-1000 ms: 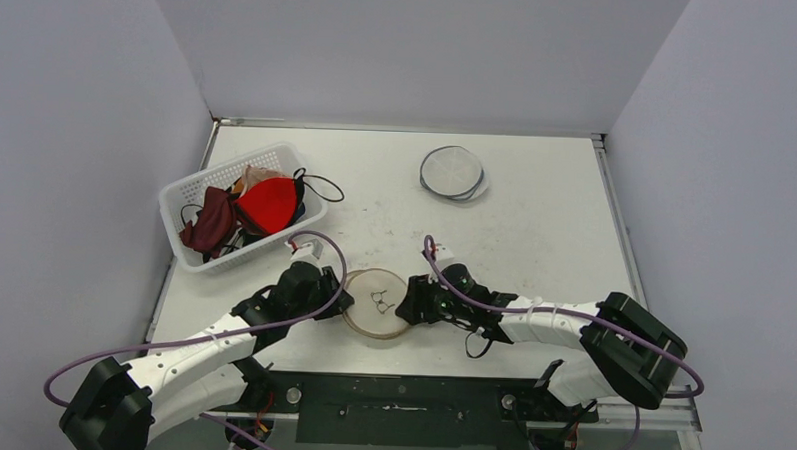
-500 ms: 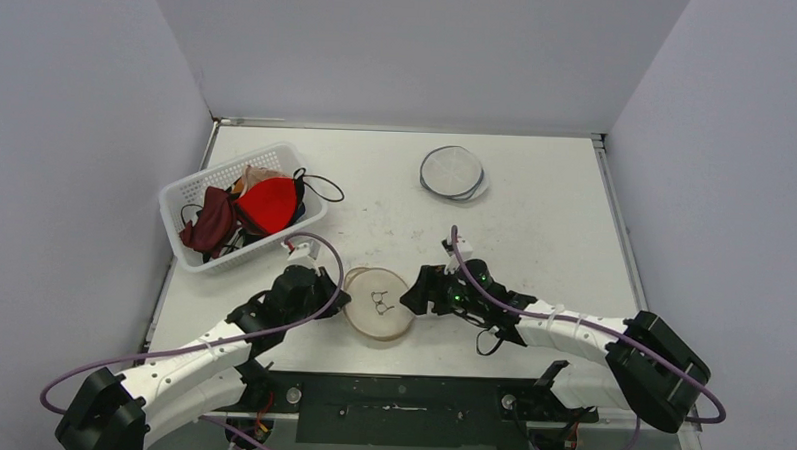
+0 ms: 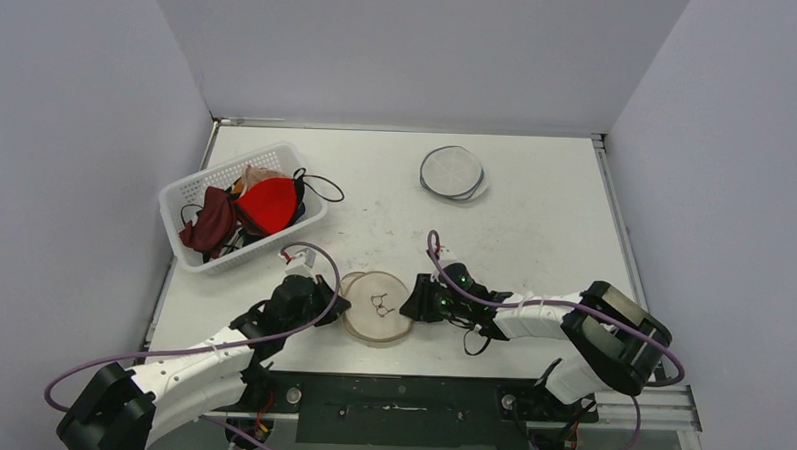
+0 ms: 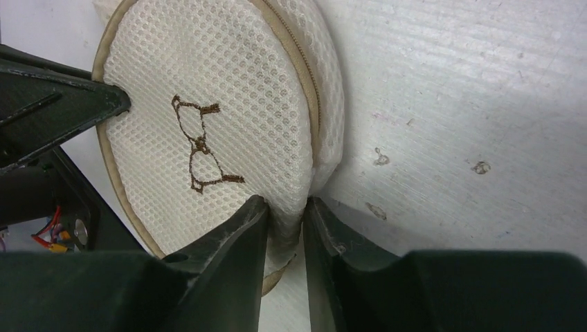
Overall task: Unzip the laundry bag and remove the bra
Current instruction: Move the laundry bag to the center of the board.
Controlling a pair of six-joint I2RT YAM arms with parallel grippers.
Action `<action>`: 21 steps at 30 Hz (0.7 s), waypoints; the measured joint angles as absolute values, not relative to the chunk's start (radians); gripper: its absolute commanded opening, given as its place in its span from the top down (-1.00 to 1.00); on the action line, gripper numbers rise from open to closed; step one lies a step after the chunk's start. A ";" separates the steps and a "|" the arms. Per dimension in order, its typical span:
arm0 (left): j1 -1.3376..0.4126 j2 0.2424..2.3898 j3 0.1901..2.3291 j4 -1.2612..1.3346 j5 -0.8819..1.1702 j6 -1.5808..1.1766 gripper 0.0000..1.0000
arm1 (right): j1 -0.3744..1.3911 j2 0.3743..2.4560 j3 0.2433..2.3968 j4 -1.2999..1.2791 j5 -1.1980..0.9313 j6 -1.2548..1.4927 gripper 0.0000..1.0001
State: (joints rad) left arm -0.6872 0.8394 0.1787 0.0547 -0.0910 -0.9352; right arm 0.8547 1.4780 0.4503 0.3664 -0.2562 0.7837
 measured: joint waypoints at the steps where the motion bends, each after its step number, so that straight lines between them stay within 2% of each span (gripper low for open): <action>1: -0.687 0.849 0.175 0.067 -0.088 -0.937 1.00 | 0.858 1.479 0.450 0.363 -0.247 0.782 0.70; 7: -0.693 0.934 0.167 0.161 -0.052 -0.960 1.00 | 0.868 1.396 0.450 0.259 -0.163 0.760 0.78; 16: -0.852 1.148 0.249 0.320 -0.078 -0.995 1.00 | 0.876 1.029 0.389 -0.027 0.005 0.752 0.78; 19: -0.883 1.249 0.325 0.353 -0.083 -0.994 1.00 | 0.872 0.936 0.368 -0.112 0.074 0.767 0.73; 21: -0.896 1.305 0.376 0.356 -0.089 -0.991 1.00 | 0.865 0.896 0.360 -0.150 0.113 0.776 0.59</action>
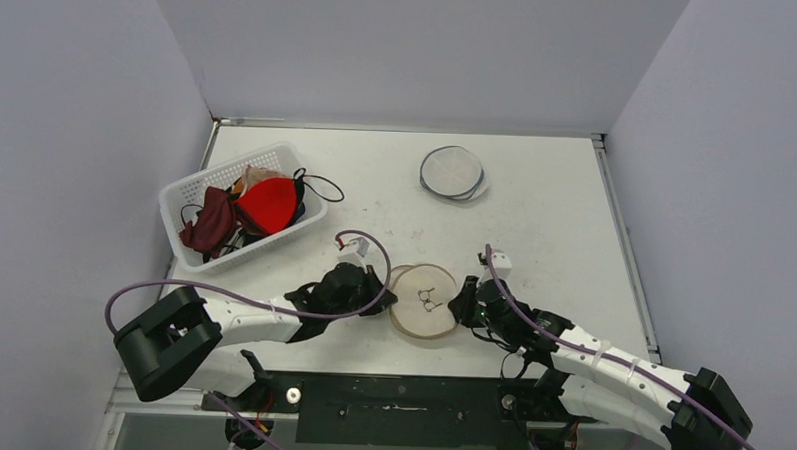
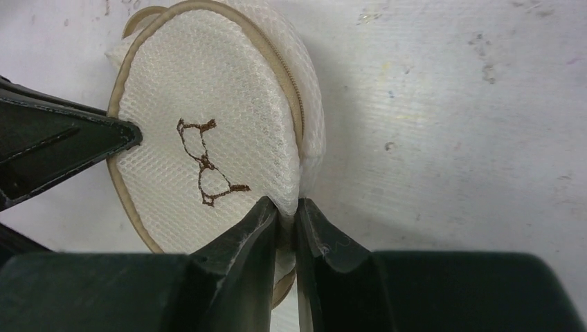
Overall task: Unzip the laundry bag and remove the bra
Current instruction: Move the laundry bag to the center of the board, then reset both arms
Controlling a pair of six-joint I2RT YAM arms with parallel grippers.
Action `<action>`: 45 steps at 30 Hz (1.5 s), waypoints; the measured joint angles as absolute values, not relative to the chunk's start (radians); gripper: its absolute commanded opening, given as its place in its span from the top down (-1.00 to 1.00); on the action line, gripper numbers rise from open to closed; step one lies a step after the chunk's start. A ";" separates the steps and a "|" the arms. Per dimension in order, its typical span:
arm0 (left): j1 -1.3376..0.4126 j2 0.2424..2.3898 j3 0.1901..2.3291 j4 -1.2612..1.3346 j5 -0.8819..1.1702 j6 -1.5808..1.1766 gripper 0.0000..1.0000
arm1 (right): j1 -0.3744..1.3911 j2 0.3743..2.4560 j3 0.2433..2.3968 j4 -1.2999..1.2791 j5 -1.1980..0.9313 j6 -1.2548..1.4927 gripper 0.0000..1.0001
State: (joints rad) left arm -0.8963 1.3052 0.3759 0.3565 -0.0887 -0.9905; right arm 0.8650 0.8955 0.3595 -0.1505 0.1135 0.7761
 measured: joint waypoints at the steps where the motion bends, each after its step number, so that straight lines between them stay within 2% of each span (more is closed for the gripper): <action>1: -0.901 1.329 0.400 0.355 -0.097 -0.987 1.00 | 0.860 0.883 0.358 -0.166 0.130 0.779 0.48; 5: -0.902 1.372 0.453 0.345 -0.146 -0.983 1.00 | 0.843 0.884 0.358 -0.196 0.183 0.783 0.10; 10: -0.869 1.421 0.455 0.323 -0.188 -0.983 1.00 | 0.838 0.895 0.358 -0.211 0.218 0.779 -0.04; 16: -0.855 1.476 0.460 0.326 -0.196 -0.983 1.00 | 0.839 0.862 0.361 -0.195 0.189 0.740 -0.03; 21: -0.855 1.483 0.467 0.327 -0.196 -0.981 1.00 | 0.839 0.870 0.381 -0.081 0.093 0.711 0.00; 30: -0.856 1.483 0.467 0.334 -0.197 -0.978 1.00 | 0.832 1.095 0.382 0.226 -0.053 0.703 0.04; 37: -0.857 1.483 0.466 0.338 -0.197 -0.979 1.00 | 0.787 1.242 0.327 0.349 -0.070 0.702 0.05; 40: -0.858 1.483 0.465 0.342 -0.196 -0.979 0.84 | 0.767 1.284 0.300 0.397 -0.074 0.704 0.05; 45: -0.861 1.468 0.453 0.339 -0.201 -0.975 0.44 | 0.761 1.325 0.285 0.477 -0.083 0.704 0.04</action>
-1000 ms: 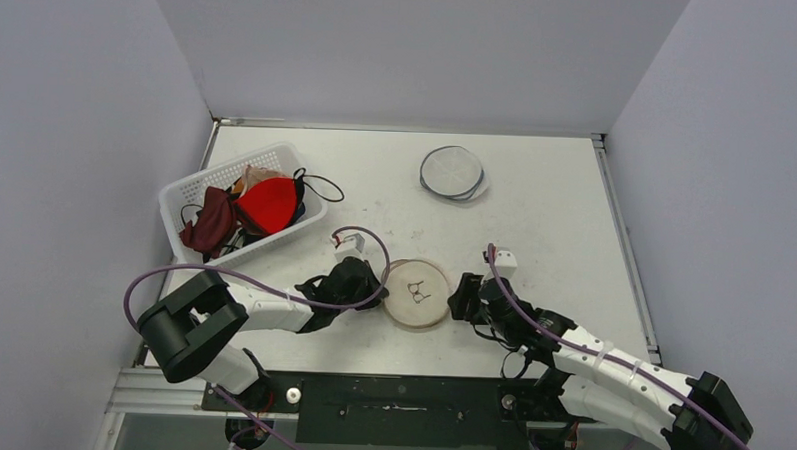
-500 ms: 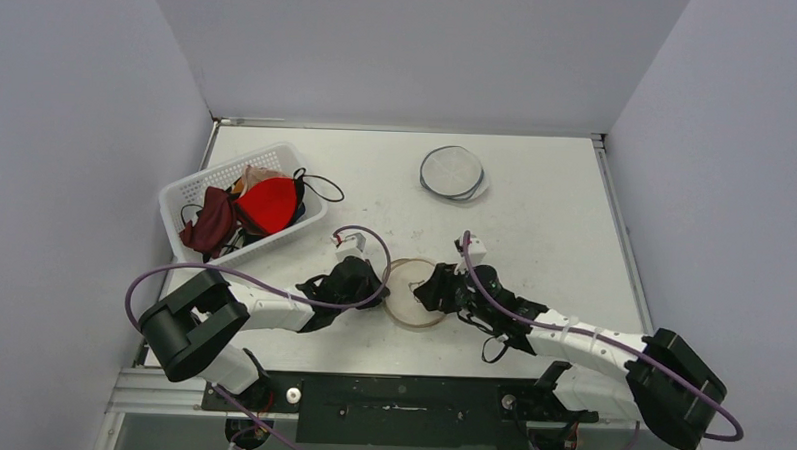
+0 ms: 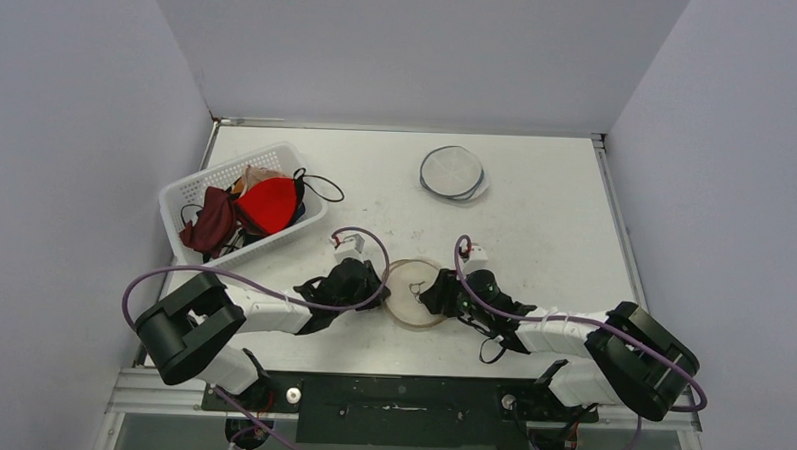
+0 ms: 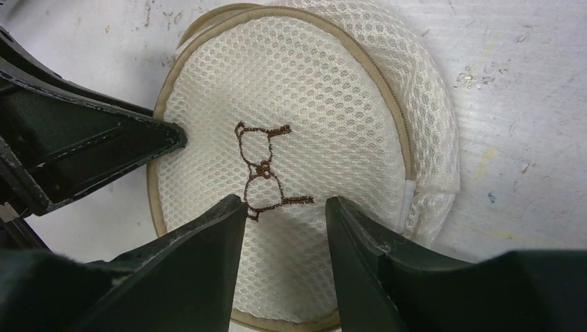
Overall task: Unzip the laundry bag and remove the bra
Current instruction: Reset both arms
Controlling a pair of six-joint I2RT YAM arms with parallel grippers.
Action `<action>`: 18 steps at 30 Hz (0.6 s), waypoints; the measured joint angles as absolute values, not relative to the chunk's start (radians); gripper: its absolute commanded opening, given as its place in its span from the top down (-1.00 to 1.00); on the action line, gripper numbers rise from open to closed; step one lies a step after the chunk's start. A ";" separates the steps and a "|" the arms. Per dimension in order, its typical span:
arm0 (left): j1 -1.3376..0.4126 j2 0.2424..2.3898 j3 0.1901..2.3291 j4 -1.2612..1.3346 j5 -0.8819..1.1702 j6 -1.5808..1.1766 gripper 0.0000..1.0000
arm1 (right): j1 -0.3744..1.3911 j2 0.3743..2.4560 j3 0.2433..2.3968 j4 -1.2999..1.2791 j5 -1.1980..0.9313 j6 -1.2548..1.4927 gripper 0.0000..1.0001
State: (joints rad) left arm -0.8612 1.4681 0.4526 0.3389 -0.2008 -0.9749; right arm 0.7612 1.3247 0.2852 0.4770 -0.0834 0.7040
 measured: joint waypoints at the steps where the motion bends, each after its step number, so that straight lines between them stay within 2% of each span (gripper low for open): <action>1: -0.861 1.459 0.447 0.336 -0.202 -0.975 0.34 | 0.760 1.325 0.282 0.485 -0.084 0.704 0.03; 4: -0.861 1.428 0.441 0.319 -0.207 -0.971 0.08 | 0.760 1.316 0.278 0.487 -0.085 0.702 -0.03; 10: -0.862 1.318 0.438 0.234 -0.215 -0.957 -0.35 | 0.760 1.164 0.280 0.342 -0.077 0.676 -0.54; 11: -0.863 1.291 0.438 0.215 -0.218 -0.955 -0.65 | 0.760 1.124 0.283 0.306 -0.074 0.667 -0.63; 12: -0.864 1.257 0.439 0.193 -0.224 -0.952 -0.81 | 0.760 1.082 0.291 0.265 -0.069 0.659 -0.69; 14: -0.865 1.196 0.442 0.149 -0.233 -0.939 -0.98 | 0.761 1.002 0.324 0.181 -0.059 0.637 -0.78; 18: -0.868 1.072 0.466 0.047 -0.270 -0.935 -0.92 | 0.762 0.865 0.424 0.034 -0.019 0.586 -0.82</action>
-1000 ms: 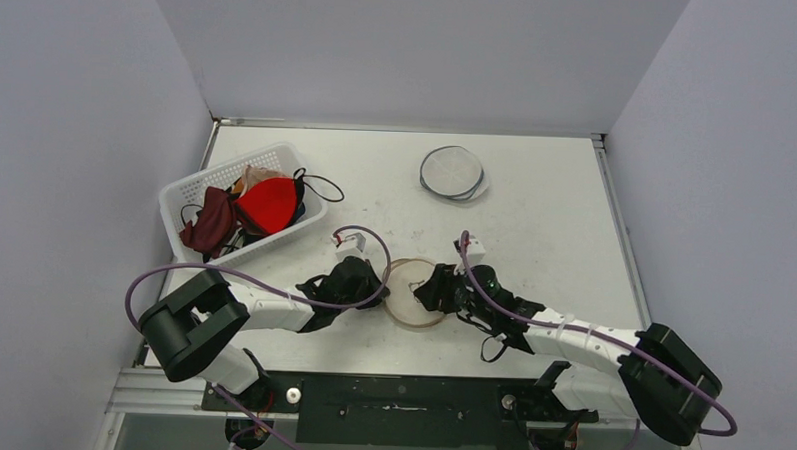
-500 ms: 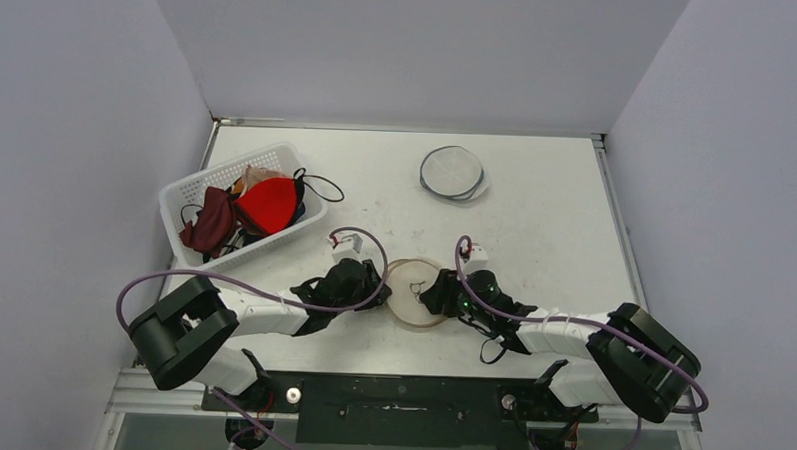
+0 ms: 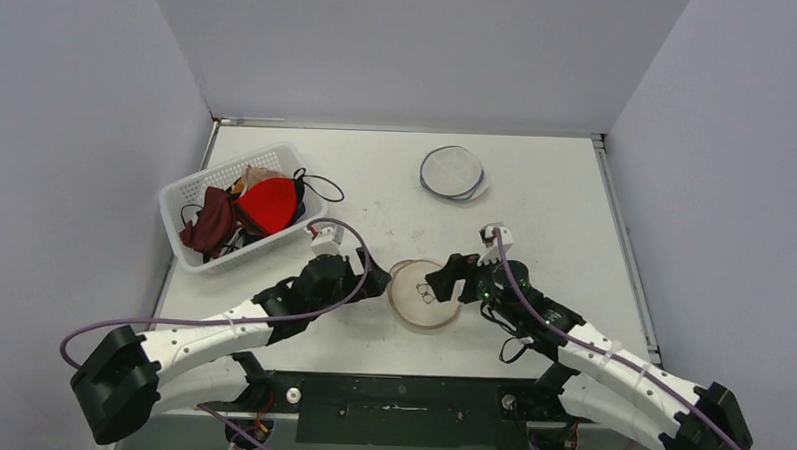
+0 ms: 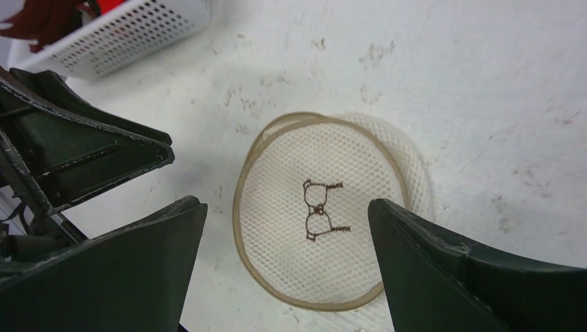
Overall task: Unzip the laundry bag and remove the bra
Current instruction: Reset both arms
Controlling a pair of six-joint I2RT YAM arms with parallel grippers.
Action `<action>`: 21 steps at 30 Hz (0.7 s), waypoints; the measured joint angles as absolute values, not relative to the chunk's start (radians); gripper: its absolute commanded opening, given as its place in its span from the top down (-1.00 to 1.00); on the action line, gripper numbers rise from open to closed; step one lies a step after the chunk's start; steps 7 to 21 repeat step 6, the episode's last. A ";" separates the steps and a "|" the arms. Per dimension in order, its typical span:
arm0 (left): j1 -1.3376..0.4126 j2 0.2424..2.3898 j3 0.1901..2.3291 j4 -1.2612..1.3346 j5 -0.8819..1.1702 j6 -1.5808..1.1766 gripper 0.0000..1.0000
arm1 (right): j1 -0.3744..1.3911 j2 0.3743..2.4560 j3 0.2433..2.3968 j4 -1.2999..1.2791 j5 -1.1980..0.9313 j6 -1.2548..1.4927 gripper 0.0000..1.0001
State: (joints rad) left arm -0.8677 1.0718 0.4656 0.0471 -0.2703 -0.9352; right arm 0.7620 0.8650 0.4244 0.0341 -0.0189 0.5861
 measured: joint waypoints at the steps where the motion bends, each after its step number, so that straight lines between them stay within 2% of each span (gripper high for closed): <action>1: -0.868 1.041 0.472 0.020 -0.285 -0.935 -0.93 | 0.763 0.833 0.443 0.007 -0.006 0.576 -0.83; 4: -0.869 0.949 0.482 -0.049 -0.336 -0.935 -0.93 | 0.767 0.725 0.477 -0.066 0.038 0.550 -0.87; 6: -0.869 0.899 0.482 -0.087 -0.364 -0.936 -0.92 | 0.768 0.657 0.487 -0.106 0.069 0.538 -0.99; 21: -0.869 0.899 0.482 -0.087 -0.364 -0.936 -0.92 | 0.768 0.657 0.487 -0.106 0.069 0.538 -0.99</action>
